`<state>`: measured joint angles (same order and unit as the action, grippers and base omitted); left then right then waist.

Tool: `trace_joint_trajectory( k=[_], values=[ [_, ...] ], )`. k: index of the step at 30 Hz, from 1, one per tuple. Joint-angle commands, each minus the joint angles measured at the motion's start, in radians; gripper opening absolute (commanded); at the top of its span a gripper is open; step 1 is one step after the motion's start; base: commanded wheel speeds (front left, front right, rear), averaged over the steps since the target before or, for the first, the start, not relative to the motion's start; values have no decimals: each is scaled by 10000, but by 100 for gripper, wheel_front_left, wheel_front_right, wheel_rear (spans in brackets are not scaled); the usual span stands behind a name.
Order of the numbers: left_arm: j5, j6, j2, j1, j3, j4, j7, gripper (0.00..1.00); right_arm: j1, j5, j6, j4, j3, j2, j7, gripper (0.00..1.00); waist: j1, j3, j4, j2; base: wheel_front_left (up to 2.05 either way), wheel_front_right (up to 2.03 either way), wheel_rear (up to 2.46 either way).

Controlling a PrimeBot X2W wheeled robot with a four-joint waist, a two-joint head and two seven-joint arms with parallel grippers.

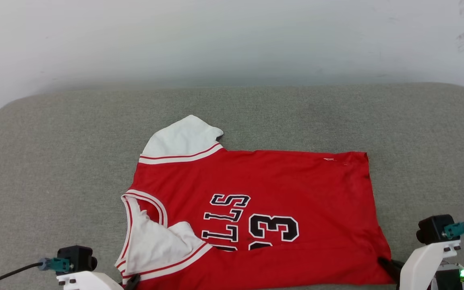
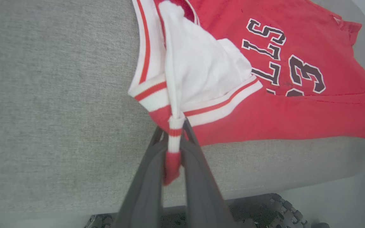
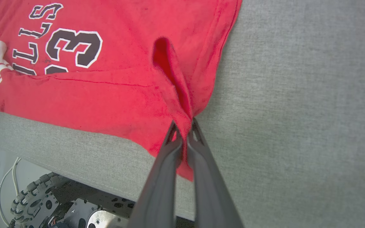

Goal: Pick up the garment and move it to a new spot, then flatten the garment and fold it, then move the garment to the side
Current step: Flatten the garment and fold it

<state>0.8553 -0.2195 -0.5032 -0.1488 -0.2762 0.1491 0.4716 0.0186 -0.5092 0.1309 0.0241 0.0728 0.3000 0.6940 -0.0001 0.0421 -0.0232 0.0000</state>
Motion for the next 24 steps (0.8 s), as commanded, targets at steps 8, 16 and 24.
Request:
trace_joint_trajectory(
  k=[8, 16, 24],
  values=[
    [-385, 180, 539, 708, -12, -1123, -1126, 100, 242, 311, -4, 247, -91, -320, -1580, 100, 1, -3, -208, 0, 0, 0, 0],
    [-1248, -230, 621, 1655, 528, -833, -2674, 100, -402, 1093, -4, -460, -577, -629, -4687, 100, 1, 79, -658, 0, 0, 0, 0],
    [-1807, -208, 496, 3588, 835, -878, -3372, 100, -1422, 1897, -4, -1560, -956, -1090, -5882, 100, 1, 1220, -1320, 0, 0, 0, 0]
  ],
)
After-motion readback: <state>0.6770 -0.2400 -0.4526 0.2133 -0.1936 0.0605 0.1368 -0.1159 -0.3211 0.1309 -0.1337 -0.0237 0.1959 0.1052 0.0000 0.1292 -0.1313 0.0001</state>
